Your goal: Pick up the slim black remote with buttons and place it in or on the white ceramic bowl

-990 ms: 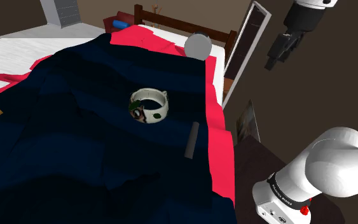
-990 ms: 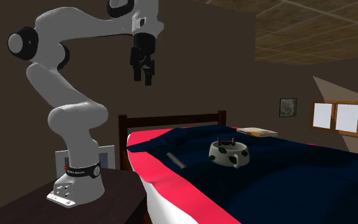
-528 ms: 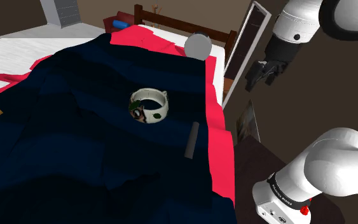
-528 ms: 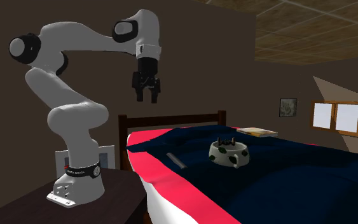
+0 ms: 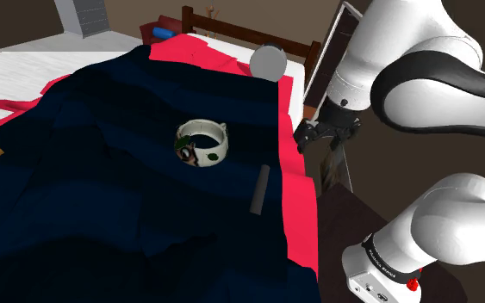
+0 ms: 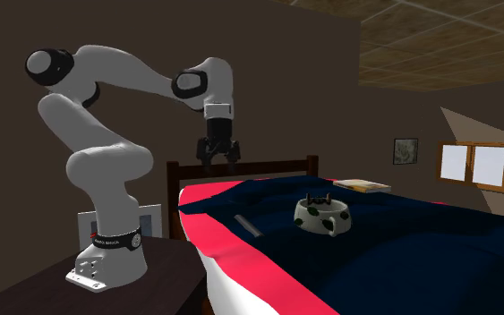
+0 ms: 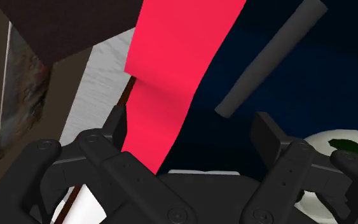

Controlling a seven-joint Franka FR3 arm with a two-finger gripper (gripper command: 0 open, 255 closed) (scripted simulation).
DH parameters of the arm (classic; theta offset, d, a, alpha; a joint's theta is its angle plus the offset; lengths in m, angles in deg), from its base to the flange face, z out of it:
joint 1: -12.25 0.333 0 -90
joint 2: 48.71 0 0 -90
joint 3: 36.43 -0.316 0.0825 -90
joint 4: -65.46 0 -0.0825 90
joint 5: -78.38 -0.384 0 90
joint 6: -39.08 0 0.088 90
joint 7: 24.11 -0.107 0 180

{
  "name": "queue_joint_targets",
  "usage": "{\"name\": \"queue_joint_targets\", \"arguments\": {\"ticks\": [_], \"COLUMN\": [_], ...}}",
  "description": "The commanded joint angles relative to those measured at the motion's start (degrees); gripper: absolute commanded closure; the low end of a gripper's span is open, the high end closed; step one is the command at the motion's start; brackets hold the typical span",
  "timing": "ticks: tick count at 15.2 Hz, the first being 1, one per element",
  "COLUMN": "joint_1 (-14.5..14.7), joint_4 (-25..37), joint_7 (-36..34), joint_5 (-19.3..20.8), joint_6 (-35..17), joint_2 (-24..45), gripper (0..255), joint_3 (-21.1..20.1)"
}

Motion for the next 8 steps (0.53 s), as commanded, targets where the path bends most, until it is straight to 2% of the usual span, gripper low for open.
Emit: {"name": "queue_joint_targets", "arguments": {"ticks": [1, 5, 8], "joint_1": [-0.58, -3.03, -6.64], "joint_4": [-1.34, -2.66, -2.23], "joint_7": [-5.57, -16.45, -25.13], "joint_5": [-1.99, -4.95, -5.6], "joint_6": [-4.07, -13.16, -20.25], "joint_2": [1.98, 8.46, 14.94], "gripper": [0, 0, 0], "joint_3": [-3.63, -11.61, -18.33]}}
